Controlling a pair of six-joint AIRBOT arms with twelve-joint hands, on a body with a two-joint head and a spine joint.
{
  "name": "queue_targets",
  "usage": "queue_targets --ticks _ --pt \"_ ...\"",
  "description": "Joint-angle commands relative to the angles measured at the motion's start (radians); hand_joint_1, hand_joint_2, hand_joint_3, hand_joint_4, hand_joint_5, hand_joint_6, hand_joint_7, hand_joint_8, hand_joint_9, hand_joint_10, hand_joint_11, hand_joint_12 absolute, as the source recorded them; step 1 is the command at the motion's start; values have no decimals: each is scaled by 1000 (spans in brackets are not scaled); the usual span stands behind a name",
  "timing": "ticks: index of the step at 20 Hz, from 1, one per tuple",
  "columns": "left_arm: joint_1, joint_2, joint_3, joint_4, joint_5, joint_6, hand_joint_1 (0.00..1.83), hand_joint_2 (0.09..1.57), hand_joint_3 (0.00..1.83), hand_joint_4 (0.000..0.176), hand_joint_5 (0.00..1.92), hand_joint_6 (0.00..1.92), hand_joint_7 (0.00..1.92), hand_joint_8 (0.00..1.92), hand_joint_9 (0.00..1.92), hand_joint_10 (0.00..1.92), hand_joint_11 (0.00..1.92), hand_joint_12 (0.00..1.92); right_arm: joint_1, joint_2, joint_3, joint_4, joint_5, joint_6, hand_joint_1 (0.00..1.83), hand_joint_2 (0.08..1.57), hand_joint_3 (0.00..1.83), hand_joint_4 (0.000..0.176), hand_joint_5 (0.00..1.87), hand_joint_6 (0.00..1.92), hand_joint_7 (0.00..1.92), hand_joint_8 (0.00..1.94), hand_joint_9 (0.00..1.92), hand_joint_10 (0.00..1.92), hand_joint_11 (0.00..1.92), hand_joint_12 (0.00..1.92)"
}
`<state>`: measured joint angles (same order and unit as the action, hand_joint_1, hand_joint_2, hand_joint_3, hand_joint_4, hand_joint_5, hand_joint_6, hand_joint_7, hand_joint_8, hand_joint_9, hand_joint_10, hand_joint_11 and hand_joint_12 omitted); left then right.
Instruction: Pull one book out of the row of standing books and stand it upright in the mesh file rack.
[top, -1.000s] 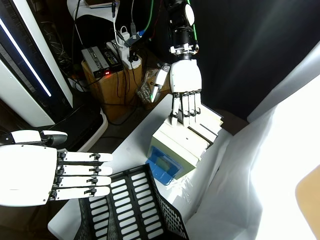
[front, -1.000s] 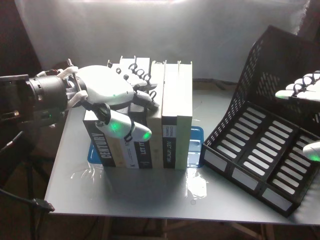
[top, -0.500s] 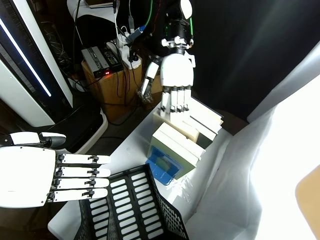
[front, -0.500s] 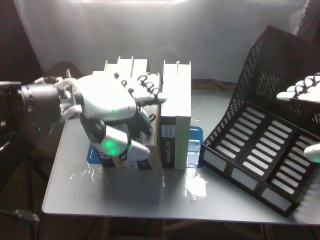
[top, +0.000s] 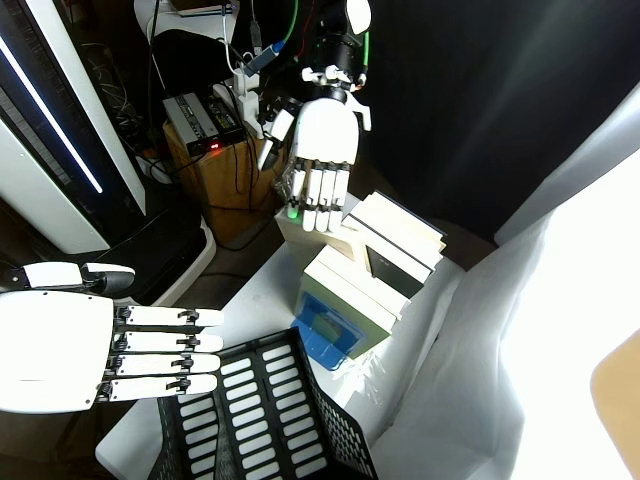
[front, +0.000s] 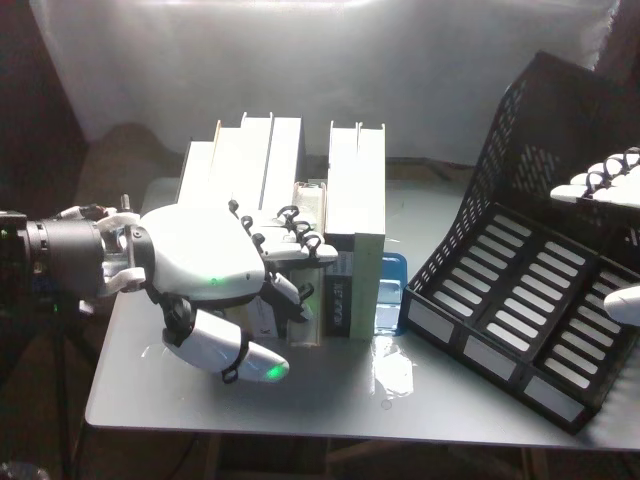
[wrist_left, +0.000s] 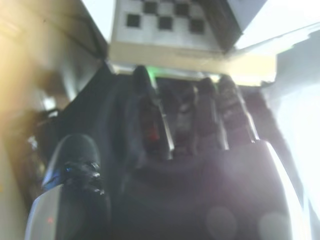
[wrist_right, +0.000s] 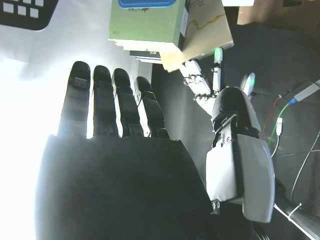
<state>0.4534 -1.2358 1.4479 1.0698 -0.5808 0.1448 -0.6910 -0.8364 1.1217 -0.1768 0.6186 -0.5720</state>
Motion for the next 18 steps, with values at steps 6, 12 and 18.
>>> queue_targets --ticks 6,12,18 --pt "71 33 -34 -77 -62 -1 0 1248 8 0 567 1 0 0 0 0 0 0 -5 9 6 26 98 11 218 1168 0 23 0 0 0 0 0 0 0 0" --pt "66 45 -41 -119 -115 -1 0 1271 13 0 454 0 0 0 0 0 0 0 -5 8 7 26 98 13 225 1172 0 17 0 0 0 0 0 0 0 0" --pt "77 125 -84 -384 -261 -1 0 1426 41 26 0 0 0 0 0 0 0 0 -5 53 -44 22 165 13 458 1186 1 5 0 0 0 0 0 0 0 0"
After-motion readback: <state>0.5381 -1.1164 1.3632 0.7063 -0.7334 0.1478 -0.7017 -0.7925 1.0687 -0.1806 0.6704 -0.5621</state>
